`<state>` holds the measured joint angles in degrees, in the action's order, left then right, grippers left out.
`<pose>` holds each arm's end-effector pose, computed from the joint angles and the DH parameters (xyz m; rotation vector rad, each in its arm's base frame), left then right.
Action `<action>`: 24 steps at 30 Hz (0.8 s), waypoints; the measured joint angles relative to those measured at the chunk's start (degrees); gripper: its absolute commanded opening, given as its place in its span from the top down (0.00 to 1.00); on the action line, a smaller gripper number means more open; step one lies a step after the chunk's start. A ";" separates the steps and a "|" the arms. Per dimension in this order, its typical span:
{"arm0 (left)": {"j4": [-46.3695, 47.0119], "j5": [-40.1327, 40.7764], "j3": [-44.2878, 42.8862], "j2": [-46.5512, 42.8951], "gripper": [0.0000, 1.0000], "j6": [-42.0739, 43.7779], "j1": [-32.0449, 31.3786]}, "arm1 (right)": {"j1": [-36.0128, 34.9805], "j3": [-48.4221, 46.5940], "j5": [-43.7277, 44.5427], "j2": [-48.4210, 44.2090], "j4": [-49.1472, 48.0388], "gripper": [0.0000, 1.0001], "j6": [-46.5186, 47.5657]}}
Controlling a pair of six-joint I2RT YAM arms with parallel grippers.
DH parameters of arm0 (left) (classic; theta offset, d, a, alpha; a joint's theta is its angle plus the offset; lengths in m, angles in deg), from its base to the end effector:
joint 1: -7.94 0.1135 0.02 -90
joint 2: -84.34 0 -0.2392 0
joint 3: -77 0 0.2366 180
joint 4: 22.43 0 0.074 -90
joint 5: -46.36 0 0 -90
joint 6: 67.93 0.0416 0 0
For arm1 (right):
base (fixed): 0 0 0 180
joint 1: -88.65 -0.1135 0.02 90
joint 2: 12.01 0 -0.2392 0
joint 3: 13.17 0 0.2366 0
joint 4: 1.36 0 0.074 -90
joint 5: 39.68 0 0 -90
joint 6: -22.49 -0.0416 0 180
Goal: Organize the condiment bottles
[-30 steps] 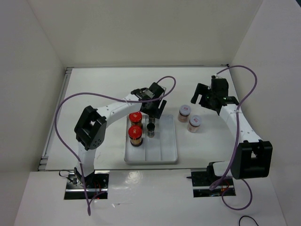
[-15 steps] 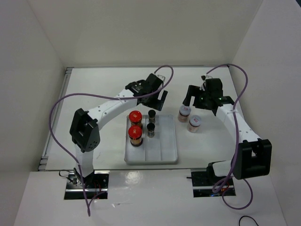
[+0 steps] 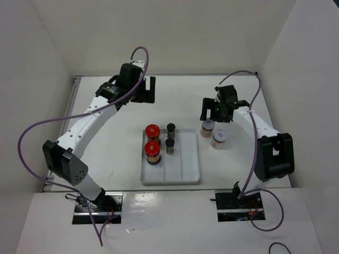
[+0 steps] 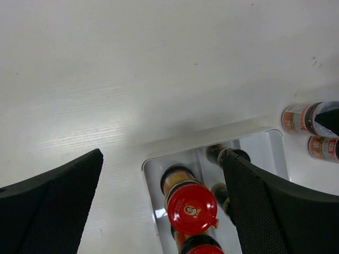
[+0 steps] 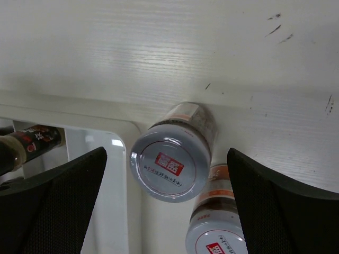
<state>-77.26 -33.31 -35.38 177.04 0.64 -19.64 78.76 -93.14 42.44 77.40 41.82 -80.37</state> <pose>0.3119 -0.1545 0.3659 0.0149 2.1876 -0.2906 0.3151 0.0607 0.2223 0.0066 2.5085 0.3367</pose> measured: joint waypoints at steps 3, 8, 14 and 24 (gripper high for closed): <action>0.35 -0.92 4.37 -2.82 0.00 -0.02 2.38 | -3.02 -0.50 2.99 0.50 1.03 0.01 -0.42; 0.68 -2.64 10.71 -5.44 0.00 -0.04 6.25 | -5.75 -2.14 7.13 2.19 1.62 0.01 -1.03; 0.96 -3.67 14.19 -6.21 0.00 -0.02 8.13 | -6.32 -2.25 11.56 4.09 2.64 0.01 -2.14; 1.38 -4.74 14.97 -6.78 0.00 -0.02 8.81 | -7.91 -2.25 15.06 7.56 3.21 0.21 -3.19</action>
<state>-75.89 -38.06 -20.41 170.27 0.61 -10.83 70.85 -95.39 57.50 84.96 45.03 -83.56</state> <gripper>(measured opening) 0.997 0.843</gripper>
